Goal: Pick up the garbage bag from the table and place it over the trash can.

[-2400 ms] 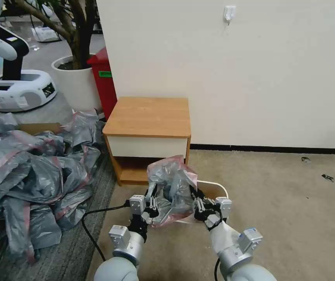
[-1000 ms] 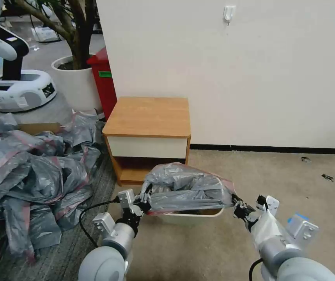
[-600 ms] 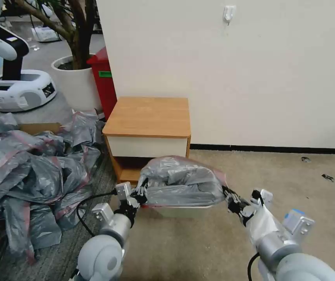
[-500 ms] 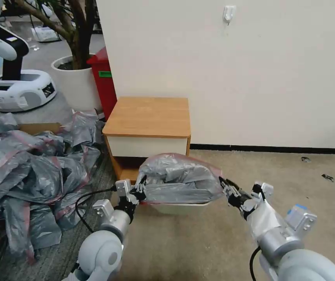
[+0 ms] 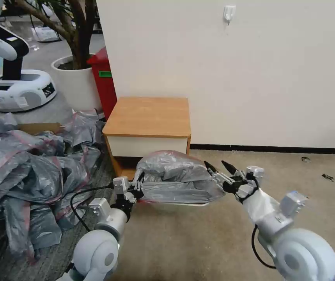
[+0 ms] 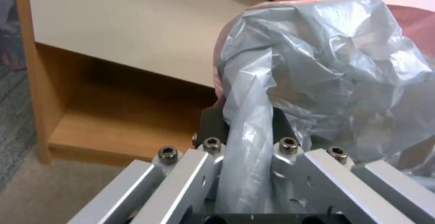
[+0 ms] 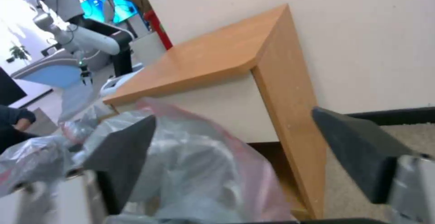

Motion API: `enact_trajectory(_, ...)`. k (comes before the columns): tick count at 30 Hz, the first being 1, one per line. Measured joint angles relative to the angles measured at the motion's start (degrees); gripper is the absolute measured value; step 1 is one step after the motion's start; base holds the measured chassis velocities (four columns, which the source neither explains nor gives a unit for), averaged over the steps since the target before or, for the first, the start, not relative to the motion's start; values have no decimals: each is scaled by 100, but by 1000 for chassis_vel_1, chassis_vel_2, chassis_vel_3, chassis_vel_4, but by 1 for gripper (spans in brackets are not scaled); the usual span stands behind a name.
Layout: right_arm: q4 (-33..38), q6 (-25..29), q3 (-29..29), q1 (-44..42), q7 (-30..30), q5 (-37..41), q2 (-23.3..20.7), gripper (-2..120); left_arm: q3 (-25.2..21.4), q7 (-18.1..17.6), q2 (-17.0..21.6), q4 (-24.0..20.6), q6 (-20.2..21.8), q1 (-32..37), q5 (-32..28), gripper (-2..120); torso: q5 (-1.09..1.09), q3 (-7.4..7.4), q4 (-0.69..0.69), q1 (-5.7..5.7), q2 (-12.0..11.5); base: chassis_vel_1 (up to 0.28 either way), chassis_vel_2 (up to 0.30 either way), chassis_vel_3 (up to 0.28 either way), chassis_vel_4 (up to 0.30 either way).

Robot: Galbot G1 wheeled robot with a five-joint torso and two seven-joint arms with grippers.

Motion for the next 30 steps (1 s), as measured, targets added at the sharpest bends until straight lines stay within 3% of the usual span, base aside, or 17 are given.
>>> enact_trajectory(1,-63,18,13,20,0,110,-5,97,-5,-8,9,-36,1,-1,-38,7,0,0,-1,0,0,0,0,0,0)
enact_trajectory(4,-88,19,26,11,4,232,15,96,-5,-15,10,-68,5,1,-82,7,-1,0,0,0,0,0,0,0,0)
enact_trajectory(8,-121,10,35,-33,24,497,135,85,14,-83,-23,-106,72,8,-210,7,-1,0,-1,0,0,0,0,0,0)
enact_trajectory(12,-135,12,45,-26,35,589,260,65,51,-97,-42,-128,103,63,-228,7,-1,0,-1,0,0,0,0,0,0)
enact_trajectory(17,-166,86,37,-32,32,530,318,52,54,-96,-32,-165,117,108,-237,7,0,0,-1,0,0,0,0,0,0)
enact_trajectory(19,-183,145,34,-38,22,440,346,39,45,-95,-29,-179,124,121,-243,7,0,0,-1,0,0,0,0,0,0)
enact_trajectory(23,-199,179,34,-55,-5,364,349,32,44,-93,-30,-183,126,122,-248,7,-1,0,-1,0,0,0,0,0,0)
enact_trajectory(30,-79,350,94,-107,-18,272,352,2,59,-83,-70,-193,138,153,-293,7,0,0,-1,0,0,0,0,0,0)
